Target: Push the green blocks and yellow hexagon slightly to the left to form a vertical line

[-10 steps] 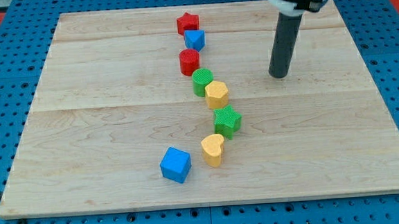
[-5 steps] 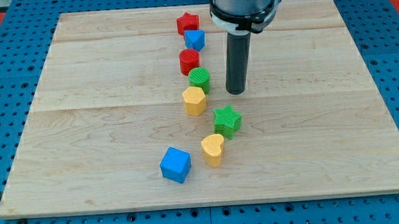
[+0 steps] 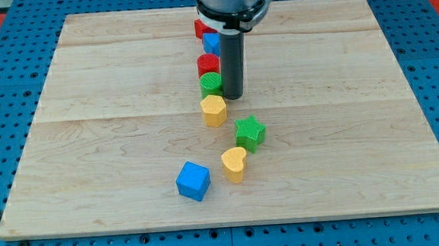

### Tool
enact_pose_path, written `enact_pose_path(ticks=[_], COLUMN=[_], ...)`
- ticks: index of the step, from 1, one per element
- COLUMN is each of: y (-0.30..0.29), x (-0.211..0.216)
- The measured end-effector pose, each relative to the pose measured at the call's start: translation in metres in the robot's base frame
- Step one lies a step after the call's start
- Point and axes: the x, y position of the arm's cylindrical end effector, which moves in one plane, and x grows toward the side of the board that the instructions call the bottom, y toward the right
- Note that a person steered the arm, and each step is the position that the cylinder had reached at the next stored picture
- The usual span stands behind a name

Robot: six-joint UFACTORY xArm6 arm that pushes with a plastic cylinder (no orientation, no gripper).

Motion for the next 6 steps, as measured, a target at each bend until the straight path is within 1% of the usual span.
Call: enact_pose_path(ticks=[1,2,3,4,5,6], y=[0.004,0.049,0.057,0.077,0.077,0.06], x=[-0.001,0.048,0.072,0.072,0.072,0.077])
